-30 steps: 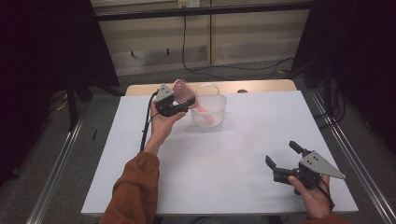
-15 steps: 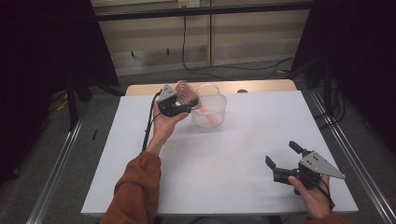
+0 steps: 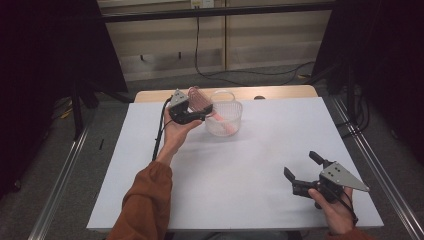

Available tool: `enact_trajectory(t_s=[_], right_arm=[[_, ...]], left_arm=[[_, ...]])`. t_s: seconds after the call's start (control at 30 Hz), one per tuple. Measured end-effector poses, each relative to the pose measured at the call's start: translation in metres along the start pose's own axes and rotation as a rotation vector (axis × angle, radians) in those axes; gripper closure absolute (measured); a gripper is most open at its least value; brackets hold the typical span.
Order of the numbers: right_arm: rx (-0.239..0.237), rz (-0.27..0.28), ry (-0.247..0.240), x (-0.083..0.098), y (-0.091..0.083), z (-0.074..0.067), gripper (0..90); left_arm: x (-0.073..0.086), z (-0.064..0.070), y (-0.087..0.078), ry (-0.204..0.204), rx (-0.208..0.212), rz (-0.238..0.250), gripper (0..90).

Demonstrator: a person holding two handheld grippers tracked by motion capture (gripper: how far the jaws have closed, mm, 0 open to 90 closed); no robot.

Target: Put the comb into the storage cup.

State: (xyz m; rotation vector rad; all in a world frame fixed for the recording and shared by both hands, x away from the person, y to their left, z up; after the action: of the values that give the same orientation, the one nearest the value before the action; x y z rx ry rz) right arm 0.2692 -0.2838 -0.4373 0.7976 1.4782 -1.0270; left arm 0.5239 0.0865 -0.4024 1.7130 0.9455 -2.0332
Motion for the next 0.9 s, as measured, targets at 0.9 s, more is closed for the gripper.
enact_trajectory(t_s=[0.9], right_arm=[[-0.003, 0.001, 0.0, 0.0001, 0.0002, 0.0002, 2.0]], left_arm=[[0.0045, -0.0018, 0.0, -0.029, 0.039, -0.029, 27.1]])
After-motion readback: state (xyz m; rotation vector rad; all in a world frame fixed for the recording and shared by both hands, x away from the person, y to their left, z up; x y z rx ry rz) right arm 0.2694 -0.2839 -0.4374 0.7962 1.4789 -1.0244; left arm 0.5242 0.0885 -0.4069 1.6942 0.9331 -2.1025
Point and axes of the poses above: each handheld gripper's, and its own axes: y roughly forward along the jaws, x roughly out of its underside, z roughly to its right, the point moved 1 cm from there along y, roughly forward along the jaws, and after that the axes turned 1 degree about y, right-handed, at the moved point
